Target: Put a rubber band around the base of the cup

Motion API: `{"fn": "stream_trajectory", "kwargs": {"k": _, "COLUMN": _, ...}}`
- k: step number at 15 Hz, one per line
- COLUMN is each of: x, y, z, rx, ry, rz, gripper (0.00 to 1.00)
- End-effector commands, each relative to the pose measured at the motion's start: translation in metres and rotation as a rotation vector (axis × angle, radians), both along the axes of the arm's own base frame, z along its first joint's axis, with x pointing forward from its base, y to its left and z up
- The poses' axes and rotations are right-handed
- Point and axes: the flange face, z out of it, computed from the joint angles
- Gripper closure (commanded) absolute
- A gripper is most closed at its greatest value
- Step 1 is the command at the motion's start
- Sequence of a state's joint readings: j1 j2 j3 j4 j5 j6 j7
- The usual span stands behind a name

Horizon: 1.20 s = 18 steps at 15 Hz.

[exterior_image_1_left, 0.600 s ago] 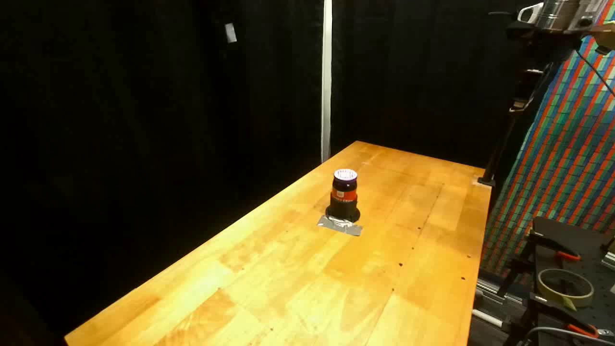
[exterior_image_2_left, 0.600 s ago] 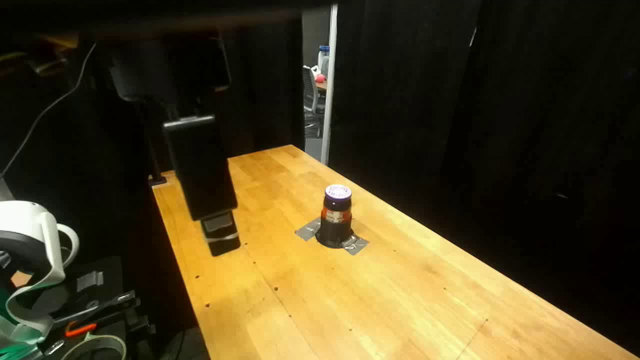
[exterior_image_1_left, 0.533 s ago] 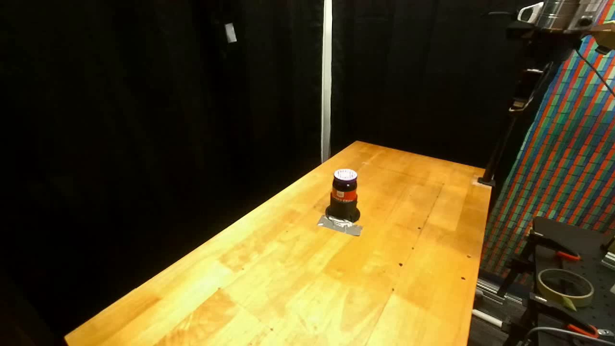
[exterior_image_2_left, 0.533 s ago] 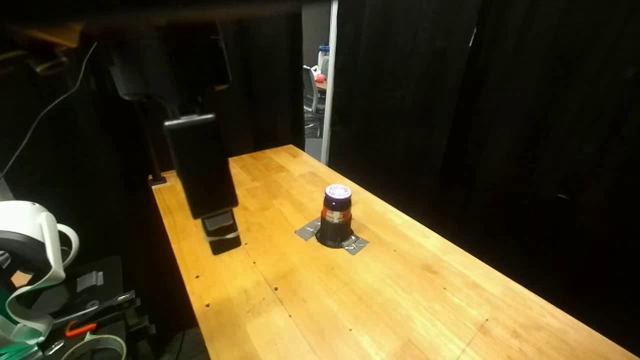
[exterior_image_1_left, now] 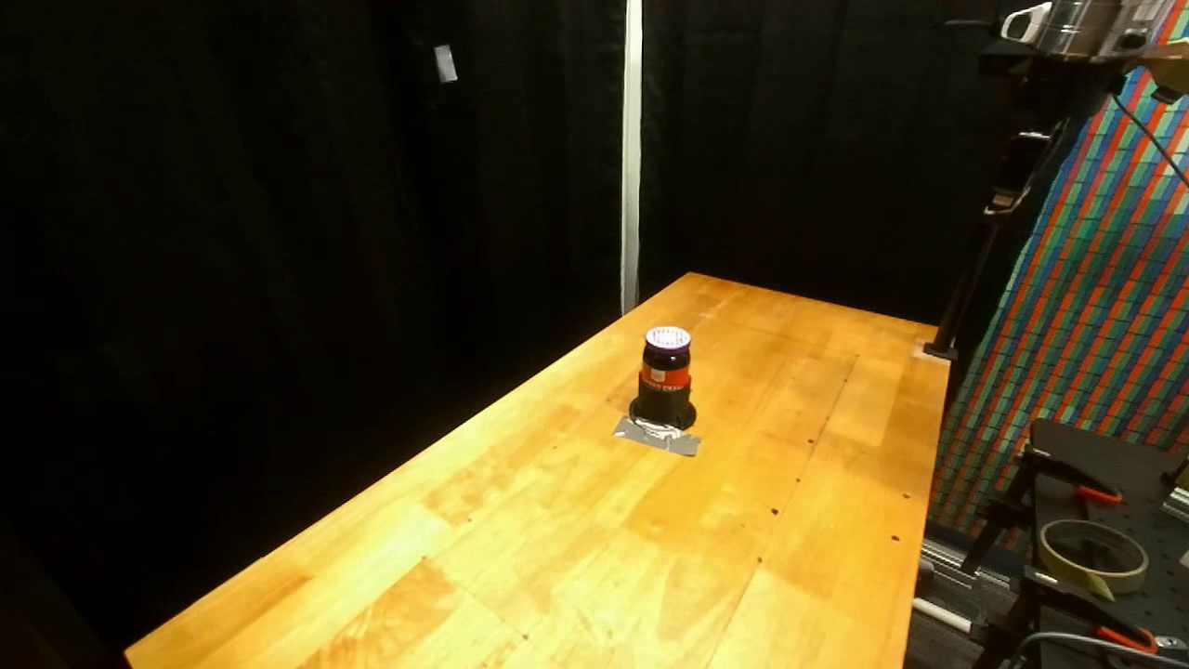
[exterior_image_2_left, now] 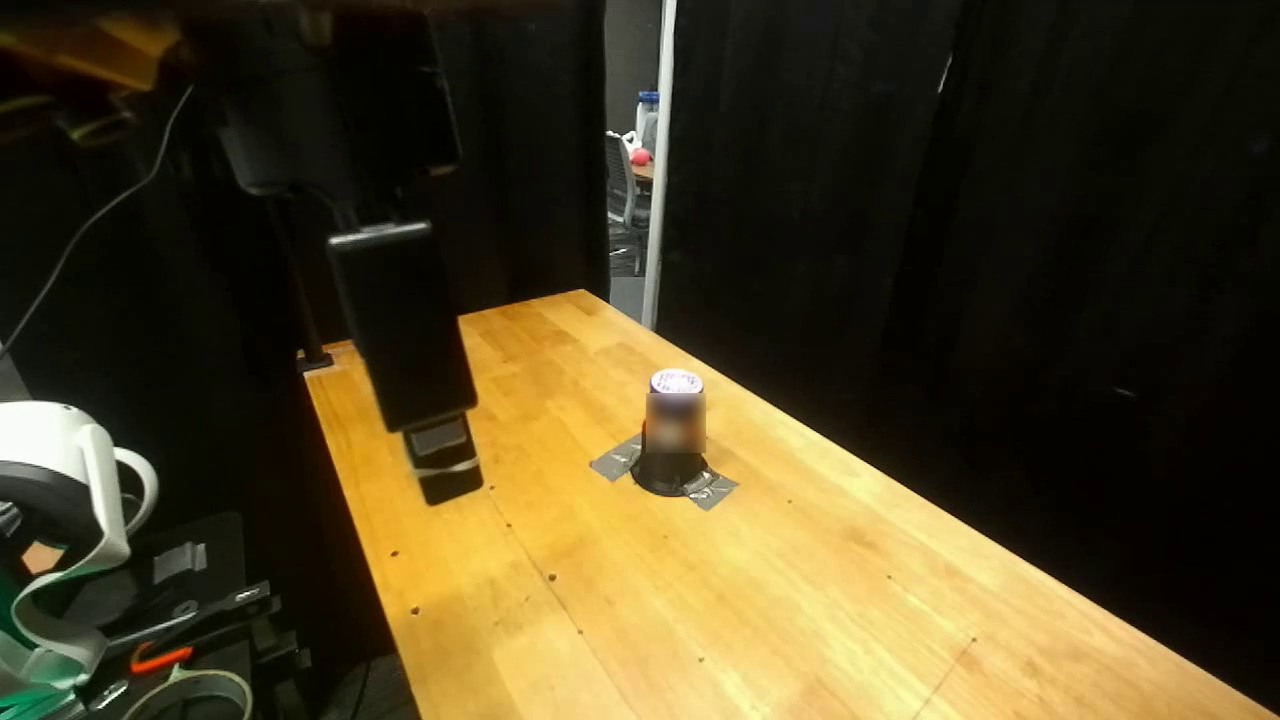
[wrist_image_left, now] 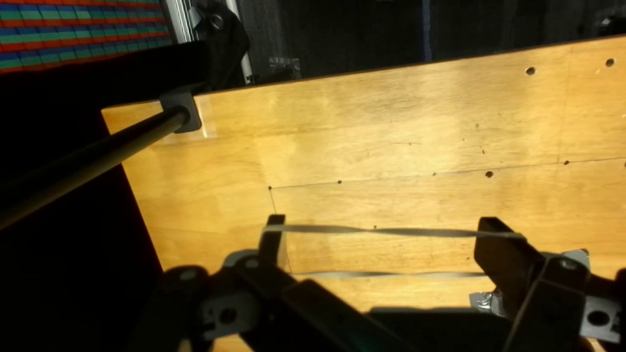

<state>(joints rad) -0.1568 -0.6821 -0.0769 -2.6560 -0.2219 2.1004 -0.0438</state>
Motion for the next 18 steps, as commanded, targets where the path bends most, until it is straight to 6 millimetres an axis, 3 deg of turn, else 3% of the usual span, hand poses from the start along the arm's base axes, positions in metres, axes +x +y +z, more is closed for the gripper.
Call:
{"fn": "stream_trajectory", "kwargs": {"k": 1, "x": 0.047, "y": 0.043, "z": -0.001, "rx": 0.004, "ry": 0.040, "rz": 0.093, "gripper": 0.00}}
{"fn": "stream_trajectory", "kwargs": {"k": 6, "x": 0.117, "y": 0.131, "z": -0.024, "rx": 0.009, "ry": 0.186, "rz": 0.245, "gripper": 0.00}}
{"fn": "stream_trajectory", "kwargs": {"k": 9, "x": 0.166, "y": 0.170, "z": -0.040, "rx": -0.021, "ry": 0.182, "rz": 0.212, "gripper": 0.00}}
{"fn": "stream_trajectory", "kwargs": {"k": 14, "x": 0.243, "y": 0.216, "z": -0.066, "rx": -0.017, "ry": 0.156, "rz": 0.135, "gripper": 0.00}}
{"fn": "stream_trajectory", "kwargs": {"k": 18, "x": 0.299, "y": 0.235, "z": -0.086, "rx": 0.040, "ry": 0.144, "rz": 0.139, "gripper": 0.00}}
